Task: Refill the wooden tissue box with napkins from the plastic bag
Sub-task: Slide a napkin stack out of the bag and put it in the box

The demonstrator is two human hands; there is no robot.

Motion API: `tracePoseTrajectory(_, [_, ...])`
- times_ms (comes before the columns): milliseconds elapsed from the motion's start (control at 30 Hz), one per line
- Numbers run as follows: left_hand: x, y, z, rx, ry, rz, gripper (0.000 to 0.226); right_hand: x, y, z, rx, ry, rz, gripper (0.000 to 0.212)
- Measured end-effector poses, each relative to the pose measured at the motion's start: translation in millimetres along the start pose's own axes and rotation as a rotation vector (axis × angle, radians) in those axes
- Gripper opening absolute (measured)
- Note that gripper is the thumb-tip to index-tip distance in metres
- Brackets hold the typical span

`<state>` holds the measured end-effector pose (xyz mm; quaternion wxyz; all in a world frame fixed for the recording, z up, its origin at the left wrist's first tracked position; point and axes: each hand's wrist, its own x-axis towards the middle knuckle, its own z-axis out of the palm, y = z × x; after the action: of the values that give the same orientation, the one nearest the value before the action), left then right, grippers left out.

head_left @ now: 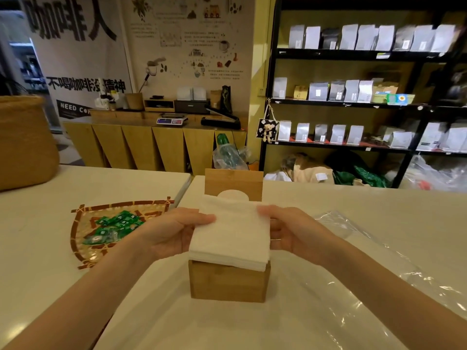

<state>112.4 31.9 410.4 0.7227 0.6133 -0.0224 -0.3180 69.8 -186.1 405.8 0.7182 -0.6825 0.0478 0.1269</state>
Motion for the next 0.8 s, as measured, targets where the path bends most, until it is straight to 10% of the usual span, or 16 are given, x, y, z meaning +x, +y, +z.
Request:
tracePoseTrajectory(467, [9, 18, -8, 0.691, 0.204, 0.011, 0.018, 5, -13, -4, -0.283, -0.032, 0.001, 0.014])
tracePoseTrajectory(800, [16, 15, -10, 0.931, 0.279, 0.050, 0.022, 16, 6, -2, -0.716, 0.265, -0.196, 0.013])
